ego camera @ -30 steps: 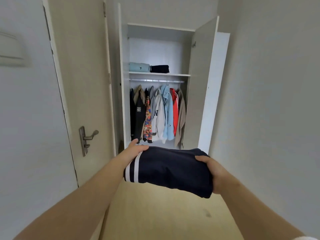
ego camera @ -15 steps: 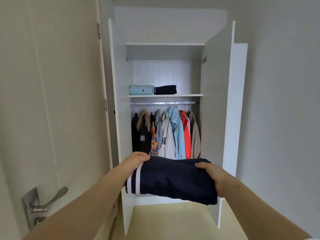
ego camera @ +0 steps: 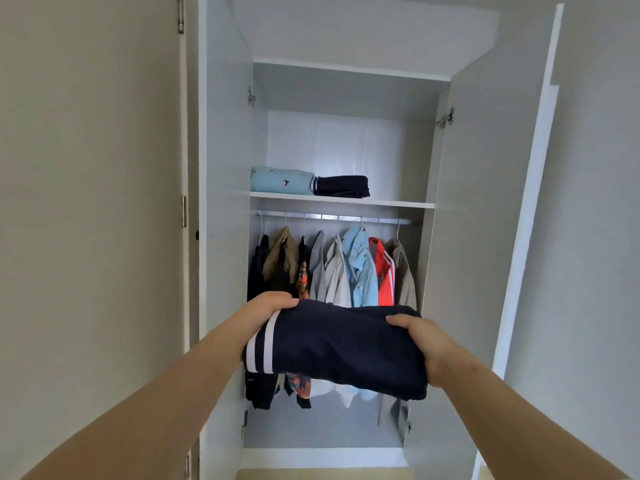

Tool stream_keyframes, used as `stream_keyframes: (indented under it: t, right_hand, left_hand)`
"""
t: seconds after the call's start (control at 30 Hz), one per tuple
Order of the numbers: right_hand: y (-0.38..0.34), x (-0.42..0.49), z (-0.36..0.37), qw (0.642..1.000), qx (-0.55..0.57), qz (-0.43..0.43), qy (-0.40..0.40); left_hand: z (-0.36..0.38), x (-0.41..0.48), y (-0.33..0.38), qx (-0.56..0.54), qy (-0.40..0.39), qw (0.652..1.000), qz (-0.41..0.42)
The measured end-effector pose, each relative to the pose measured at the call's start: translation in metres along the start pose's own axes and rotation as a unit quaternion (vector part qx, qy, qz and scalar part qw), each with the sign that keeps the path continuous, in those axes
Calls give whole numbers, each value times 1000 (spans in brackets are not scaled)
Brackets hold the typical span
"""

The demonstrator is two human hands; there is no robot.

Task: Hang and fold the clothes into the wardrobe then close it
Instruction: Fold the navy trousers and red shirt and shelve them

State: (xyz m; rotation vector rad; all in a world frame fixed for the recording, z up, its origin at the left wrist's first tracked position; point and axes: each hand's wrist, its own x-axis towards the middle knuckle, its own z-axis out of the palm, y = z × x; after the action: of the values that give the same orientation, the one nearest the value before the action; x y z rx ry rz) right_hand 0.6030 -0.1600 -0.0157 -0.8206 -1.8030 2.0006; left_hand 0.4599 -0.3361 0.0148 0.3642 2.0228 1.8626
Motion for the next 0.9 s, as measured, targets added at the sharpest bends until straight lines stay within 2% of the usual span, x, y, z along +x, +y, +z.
stream_keyframes:
  t: [0.07,0.17,0.33,0.47,0.6,0.8,0.9]
  right_hand:
    - [-21,42,13,1000,1,-22,1]
    - [-53,95,28,999,22,-45,-3]
    - [-99,164,30,995,75,-33,-55]
    - [-134,220,27,982,138,-61,-115]
    - [-168,283,25,977,137,-91,-140]
    - [-245,380,13,965,139,-149,-168]
    - [-278,434,-1,962,133,-175,-162]
  left_hand:
    - [-8,44,12,-37,-41,998,-24]
    - [-20,84,35,-97,-66,993,29]
    - [-19,155,69,-126,-106,985,45]
    - [-14,219,96,-143,-94,983,67]
    - [-1,281,111,-142,-96,983,59]
    - [39,371,175,-197,-89,966,142]
    - [69,418,214,-126,-69,969,202]
